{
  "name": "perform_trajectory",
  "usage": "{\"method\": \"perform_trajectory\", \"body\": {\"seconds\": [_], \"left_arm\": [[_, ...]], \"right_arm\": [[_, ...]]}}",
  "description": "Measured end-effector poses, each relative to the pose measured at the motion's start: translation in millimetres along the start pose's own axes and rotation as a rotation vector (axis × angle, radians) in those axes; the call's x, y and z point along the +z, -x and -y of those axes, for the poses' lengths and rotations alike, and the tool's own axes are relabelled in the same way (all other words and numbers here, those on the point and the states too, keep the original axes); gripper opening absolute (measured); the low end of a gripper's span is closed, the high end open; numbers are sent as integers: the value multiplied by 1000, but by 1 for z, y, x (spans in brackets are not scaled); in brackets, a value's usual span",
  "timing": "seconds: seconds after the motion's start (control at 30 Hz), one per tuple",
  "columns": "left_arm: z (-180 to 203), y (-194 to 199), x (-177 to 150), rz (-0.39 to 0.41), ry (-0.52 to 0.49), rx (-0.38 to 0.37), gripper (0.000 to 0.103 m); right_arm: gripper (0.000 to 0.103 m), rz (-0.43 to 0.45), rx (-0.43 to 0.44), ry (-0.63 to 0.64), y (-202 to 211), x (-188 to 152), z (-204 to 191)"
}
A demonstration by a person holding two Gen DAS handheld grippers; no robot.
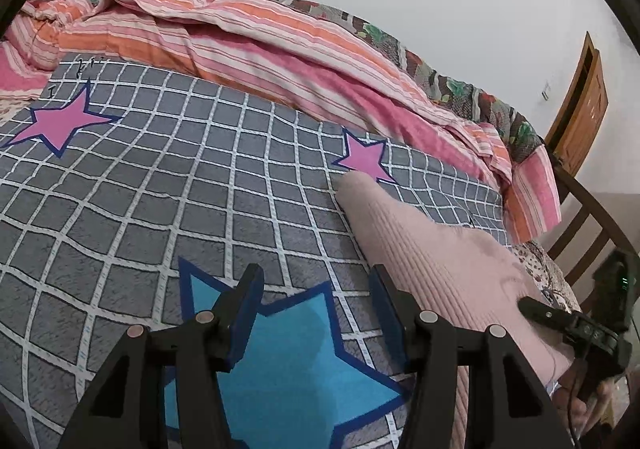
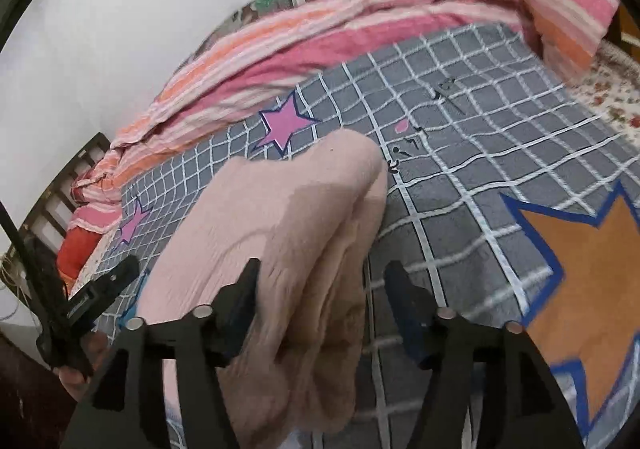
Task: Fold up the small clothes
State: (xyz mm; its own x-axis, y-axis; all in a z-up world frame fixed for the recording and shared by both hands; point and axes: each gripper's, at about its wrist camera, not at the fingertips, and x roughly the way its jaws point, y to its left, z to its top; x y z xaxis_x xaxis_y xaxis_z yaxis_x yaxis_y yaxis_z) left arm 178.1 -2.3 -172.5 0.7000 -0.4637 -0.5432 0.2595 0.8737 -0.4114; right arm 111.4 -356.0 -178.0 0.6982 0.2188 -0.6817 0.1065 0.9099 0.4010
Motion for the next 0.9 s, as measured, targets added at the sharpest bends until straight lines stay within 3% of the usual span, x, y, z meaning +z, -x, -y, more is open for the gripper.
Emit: {"method": "perform_trajectory", "body": {"seconds": [0.1,0.23,0.3,0.4,0.53,0.6,0.73,0.9], "left_arm": [[-6,0,4,6,20,-12,52],[-9,-1,7,11,33,-17,52],[-9,-2,7,11,33,-17,52],[-12,-3,6,6,42,-17,52],[-16,9,7,4,45,14,52],[-19,19,9,-1,36,50,52],[-29,43,9,1,33,90,52],[-40,65,9,17,41,104,52]], "right_arm": [[76,-69,72,-77,-26,10,14],[77,-126,134,-100,-51,17,14],[58,-164,182,-96,-60,20,9],[40,-159,206,-114,-60,24,5],[35,-97,224,-99,-28,34,-13],[35,-60,215,-80,-8,43,-25],[34,-4,86,-10,30,63,-68],[34,36,-33,103,38,74,-127]]}}
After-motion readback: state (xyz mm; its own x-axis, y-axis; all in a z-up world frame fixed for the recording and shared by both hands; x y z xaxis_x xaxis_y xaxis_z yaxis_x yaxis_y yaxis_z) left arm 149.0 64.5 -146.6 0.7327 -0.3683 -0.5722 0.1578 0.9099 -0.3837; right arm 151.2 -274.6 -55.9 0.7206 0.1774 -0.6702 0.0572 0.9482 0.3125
